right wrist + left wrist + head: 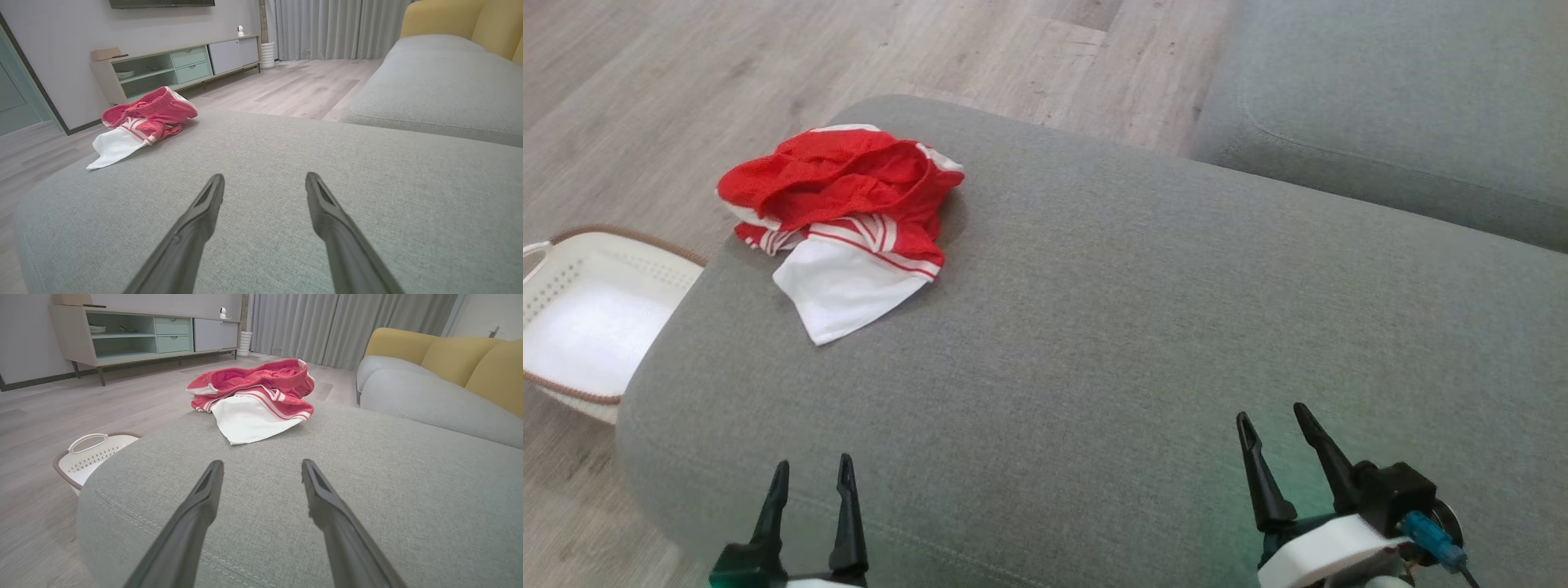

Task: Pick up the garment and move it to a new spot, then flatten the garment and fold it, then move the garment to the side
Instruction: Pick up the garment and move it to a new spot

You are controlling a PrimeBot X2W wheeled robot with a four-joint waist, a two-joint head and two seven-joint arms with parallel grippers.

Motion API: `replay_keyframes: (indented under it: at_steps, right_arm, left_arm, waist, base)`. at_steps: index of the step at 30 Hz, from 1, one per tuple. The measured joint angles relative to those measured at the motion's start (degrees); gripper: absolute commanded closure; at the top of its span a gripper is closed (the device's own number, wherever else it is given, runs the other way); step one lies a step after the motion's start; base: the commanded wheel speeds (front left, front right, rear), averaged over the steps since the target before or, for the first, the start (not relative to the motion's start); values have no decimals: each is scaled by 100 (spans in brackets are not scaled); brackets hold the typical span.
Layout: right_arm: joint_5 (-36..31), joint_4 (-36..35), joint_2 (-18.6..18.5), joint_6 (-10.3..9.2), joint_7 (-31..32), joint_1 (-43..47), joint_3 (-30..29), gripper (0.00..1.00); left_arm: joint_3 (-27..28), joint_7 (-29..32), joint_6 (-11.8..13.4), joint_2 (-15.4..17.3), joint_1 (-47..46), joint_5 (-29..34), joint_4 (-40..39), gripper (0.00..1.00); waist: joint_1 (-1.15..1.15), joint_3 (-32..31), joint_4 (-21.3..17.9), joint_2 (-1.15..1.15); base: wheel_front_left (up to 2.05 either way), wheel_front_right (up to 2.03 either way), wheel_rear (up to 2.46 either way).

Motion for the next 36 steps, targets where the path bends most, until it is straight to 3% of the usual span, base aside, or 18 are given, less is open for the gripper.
replay_keyframes:
  at_steps: [8, 13, 19, 27, 32, 36]
  right_arm:
    - [3, -5, 0, 0, 0, 0, 1, 0]
    - [-32, -64, 0, 0, 0, 0, 4, 0]
    - [-241, -202, -1, 0, 0, -16, -116, 0]
    - [-688, -409, -3, 0, 0, -380, -302, 0]
    - [-958, -571, -11, 0, 20, -785, -350, 0]
    - [-1072, -697, -23, 0, 108, -860, -383, 0]
  left_arm:
    - [92, 0, 18, 42, 141, -65, -83, 0]
    - [401, 0, 154, 100, 164, -203, -349, 0]
    - [903, 75, 252, 490, -15, -371, -1050, 0]
    - [1469, 630, 232, 1451, -1917, -460, -1792, 0]
    - [1488, 1082, 34, 2009, -3203, -460, -1552, 0]
    - [1334, 1448, -219, 2160, -4213, -590, -940, 0]
  waist:
    - [1, 49, 163, 0]
    - [1, 108, 151, 0]
    - [1, 328, 52, 0]
    - [1, 842, -243, 0]
    - [2, 1254, -551, 0]
    - [2, 1578, -812, 0]
  base:
    - [0, 0, 0]
    - [0, 0, 0]
    - [0, 0, 0]
    - [0, 0, 0]
    - [0, 0, 0]
    - [0, 0, 0]
